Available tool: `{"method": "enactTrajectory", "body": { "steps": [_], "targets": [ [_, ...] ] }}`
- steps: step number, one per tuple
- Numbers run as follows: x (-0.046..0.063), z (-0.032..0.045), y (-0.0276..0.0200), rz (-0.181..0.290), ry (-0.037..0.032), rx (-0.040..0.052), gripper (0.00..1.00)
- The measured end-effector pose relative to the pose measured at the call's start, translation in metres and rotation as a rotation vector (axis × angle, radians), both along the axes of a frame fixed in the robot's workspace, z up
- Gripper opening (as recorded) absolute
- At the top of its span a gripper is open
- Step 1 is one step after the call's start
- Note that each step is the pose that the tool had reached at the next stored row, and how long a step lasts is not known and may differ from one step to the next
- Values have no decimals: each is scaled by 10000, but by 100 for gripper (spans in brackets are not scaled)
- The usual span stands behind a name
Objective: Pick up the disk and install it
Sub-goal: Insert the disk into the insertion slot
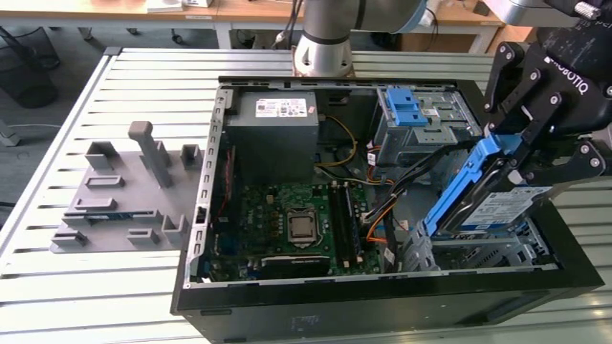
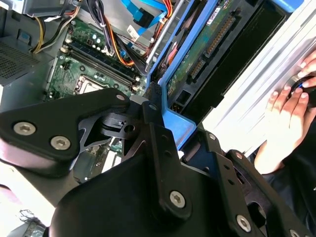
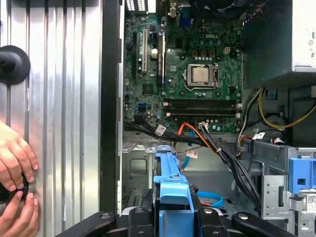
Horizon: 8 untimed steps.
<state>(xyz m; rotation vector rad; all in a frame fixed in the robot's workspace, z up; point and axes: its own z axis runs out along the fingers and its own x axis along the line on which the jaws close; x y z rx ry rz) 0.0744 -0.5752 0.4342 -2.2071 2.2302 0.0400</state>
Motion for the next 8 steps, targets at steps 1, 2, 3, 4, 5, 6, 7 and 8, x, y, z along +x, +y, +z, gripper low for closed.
{"method": "enactTrajectory", "body": {
  "steps": [1,2,3,4,5,6,7,8],
  "targets": [
    [0,-1,-2,64,0,0,36],
    [0,-2,-3,88,0,-1,36],
    [0,-2,-4,89,0,-4,36],
    [0,-5,-4,89,0,-4,36],
    [0,-8,-5,89,1,-4,36],
    [0,-11,-5,89,0,-3,36],
    [0,-13,-5,89,0,-4,36],
    [0,-16,-5,90,0,-3,36]
  ]
}}
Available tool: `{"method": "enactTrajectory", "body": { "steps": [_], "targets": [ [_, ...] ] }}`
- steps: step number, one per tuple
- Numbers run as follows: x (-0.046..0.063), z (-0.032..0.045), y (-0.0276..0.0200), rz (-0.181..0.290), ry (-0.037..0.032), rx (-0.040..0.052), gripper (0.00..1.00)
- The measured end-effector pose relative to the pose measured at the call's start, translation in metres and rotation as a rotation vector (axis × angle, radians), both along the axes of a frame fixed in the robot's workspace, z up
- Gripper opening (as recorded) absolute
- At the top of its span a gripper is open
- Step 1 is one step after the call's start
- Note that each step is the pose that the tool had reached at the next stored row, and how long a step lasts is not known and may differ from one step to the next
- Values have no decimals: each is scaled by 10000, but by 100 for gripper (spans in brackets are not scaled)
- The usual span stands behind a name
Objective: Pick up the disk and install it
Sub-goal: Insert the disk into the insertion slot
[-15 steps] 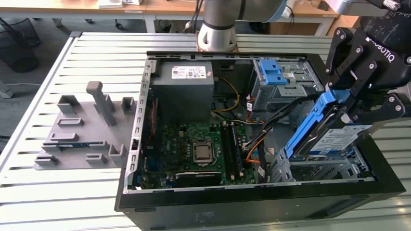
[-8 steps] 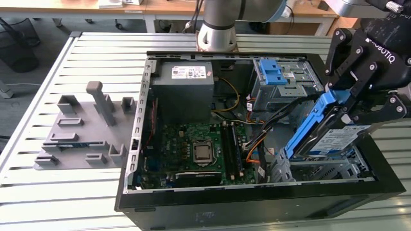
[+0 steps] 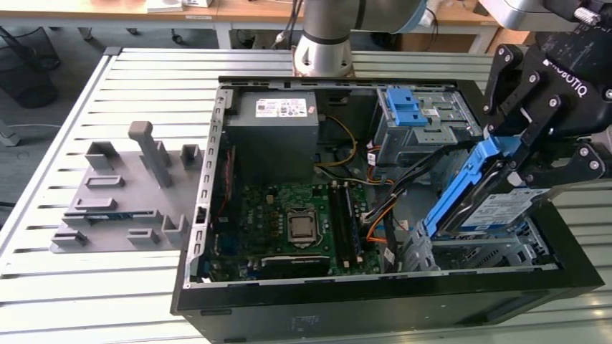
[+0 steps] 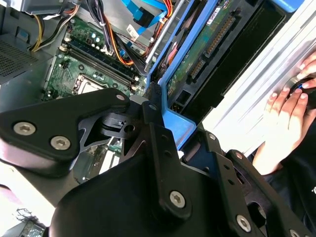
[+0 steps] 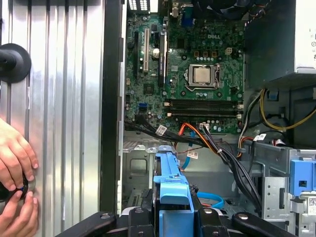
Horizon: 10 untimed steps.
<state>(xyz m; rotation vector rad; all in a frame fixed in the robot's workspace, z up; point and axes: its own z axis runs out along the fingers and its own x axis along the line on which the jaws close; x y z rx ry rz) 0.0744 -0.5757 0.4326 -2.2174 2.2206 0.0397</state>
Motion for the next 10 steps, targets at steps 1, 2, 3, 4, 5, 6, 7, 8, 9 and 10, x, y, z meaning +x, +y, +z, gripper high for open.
{"method": "enactTrajectory", "body": {
  "steps": [1,2,3,4,5,6,7,8,9,10],
  "targets": [
    [0,-4,0,0,0,1,36],
    [0,-8,0,0,0,0,36],
    [0,-14,0,0,0,1,36],
    [0,-20,0,0,1,1,36],
    [0,-26,0,0,2,1,36],
    [0,-34,0,0,2,0,36],
    [0,-42,0,-1,3,1,36],
    [0,-50,0,0,3,0,36],
    [0,-58,0,0,3,0,36],
    [0,-65,0,0,4,0,36]
  ]
}}
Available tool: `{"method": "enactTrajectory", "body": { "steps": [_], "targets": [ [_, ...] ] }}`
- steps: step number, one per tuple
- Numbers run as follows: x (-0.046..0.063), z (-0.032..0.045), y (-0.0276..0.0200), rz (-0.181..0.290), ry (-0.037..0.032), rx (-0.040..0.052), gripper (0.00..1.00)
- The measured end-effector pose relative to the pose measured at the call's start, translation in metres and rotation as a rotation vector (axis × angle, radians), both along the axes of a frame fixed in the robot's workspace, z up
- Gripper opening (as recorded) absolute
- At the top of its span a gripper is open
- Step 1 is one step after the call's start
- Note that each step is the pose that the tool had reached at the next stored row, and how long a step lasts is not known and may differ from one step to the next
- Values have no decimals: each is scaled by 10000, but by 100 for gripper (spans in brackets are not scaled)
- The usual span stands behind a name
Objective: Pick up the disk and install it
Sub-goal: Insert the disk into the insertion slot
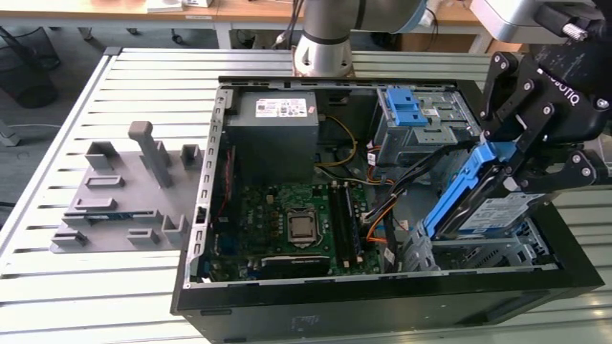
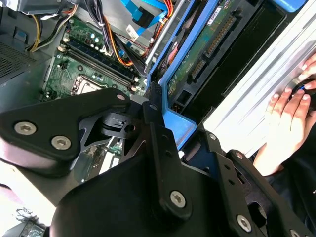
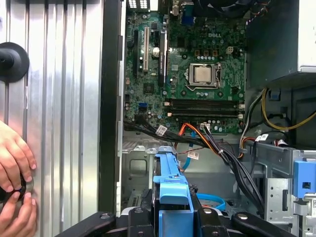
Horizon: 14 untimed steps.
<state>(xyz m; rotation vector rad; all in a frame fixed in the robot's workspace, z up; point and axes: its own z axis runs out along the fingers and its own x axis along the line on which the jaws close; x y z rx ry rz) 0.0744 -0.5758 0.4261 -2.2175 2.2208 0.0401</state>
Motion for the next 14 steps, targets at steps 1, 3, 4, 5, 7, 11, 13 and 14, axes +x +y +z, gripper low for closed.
{"method": "enactTrajectory", "body": {
  "steps": [1,3,4,5,7,11,13,14],
  "targets": [
    [0,-8,0,0,0,0,36],
    [0,-23,-1,0,0,1,36],
    [0,-31,-1,0,1,1,36],
    [0,-38,-1,0,1,1,36],
    [0,-53,-1,0,2,0,36],
    [0,-81,-1,0,3,0,36],
    [0,-94,-1,0,4,0,36],
    [0,-100,-1,0,4,-1,36]
  ]
}}
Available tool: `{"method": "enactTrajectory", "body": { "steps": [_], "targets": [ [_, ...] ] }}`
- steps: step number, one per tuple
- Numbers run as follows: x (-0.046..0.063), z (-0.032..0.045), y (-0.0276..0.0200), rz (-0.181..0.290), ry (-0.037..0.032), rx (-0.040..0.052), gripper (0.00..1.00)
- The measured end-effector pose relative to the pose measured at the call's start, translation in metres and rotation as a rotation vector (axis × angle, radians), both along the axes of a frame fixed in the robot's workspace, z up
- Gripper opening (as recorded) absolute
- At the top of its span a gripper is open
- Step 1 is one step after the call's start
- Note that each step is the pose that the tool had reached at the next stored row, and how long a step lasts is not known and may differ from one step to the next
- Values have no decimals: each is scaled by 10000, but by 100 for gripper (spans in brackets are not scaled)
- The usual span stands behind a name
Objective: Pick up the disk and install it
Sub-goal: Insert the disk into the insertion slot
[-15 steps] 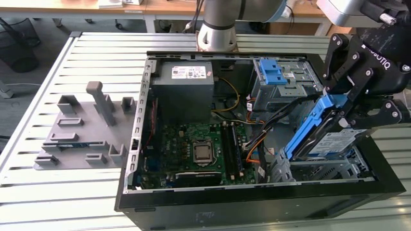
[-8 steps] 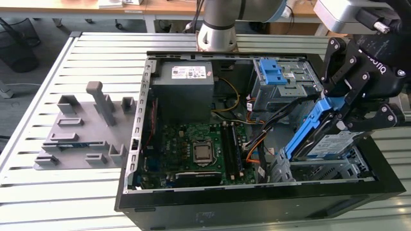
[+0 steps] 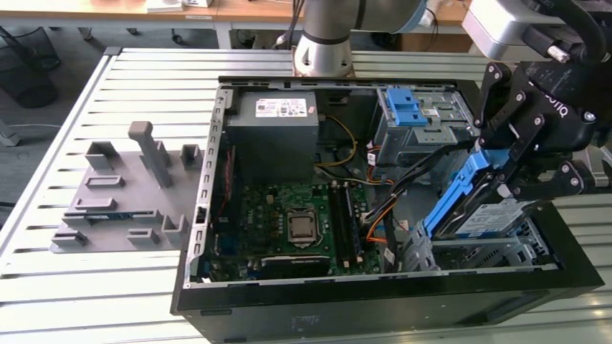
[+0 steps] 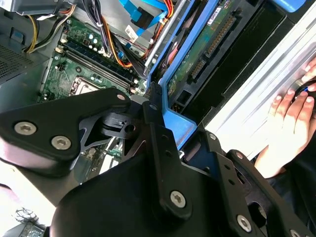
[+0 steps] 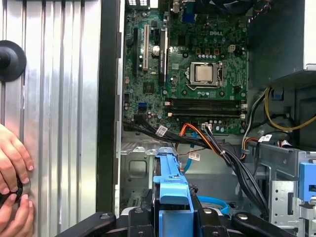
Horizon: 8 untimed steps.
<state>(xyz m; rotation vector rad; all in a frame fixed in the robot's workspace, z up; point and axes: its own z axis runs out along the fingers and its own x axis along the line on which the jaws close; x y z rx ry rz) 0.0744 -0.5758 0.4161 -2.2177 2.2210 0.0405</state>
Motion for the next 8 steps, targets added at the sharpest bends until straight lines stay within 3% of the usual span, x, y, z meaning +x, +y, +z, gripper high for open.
{"method": "enactTrajectory", "body": {
  "steps": [8],
  "targets": [
    [0,-42,0,0,4,1,36]
  ]
}}
